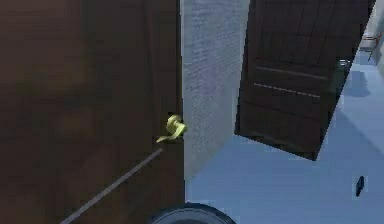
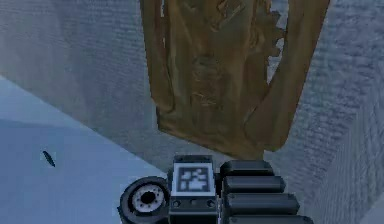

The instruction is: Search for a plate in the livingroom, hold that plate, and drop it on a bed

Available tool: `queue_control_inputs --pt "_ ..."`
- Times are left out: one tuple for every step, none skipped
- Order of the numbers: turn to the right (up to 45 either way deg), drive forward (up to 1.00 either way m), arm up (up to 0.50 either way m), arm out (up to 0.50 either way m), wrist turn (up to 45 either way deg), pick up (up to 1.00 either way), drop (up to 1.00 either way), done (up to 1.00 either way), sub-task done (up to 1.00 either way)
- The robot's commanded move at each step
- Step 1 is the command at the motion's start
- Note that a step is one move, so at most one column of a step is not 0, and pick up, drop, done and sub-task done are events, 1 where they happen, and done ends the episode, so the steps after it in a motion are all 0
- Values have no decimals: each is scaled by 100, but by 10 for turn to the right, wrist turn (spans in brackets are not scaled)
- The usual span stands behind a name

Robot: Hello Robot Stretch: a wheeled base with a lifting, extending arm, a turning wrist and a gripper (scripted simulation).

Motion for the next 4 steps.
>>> queue_control_inputs --pt "-450 0 0 0 0 0 0 0 0" --pt "-270 0 0 0 0 0 0 0 0" --pt "0 5 0 0 0 0 0 0 0" --pt "450 0 0 0 0 0 0 0 0"
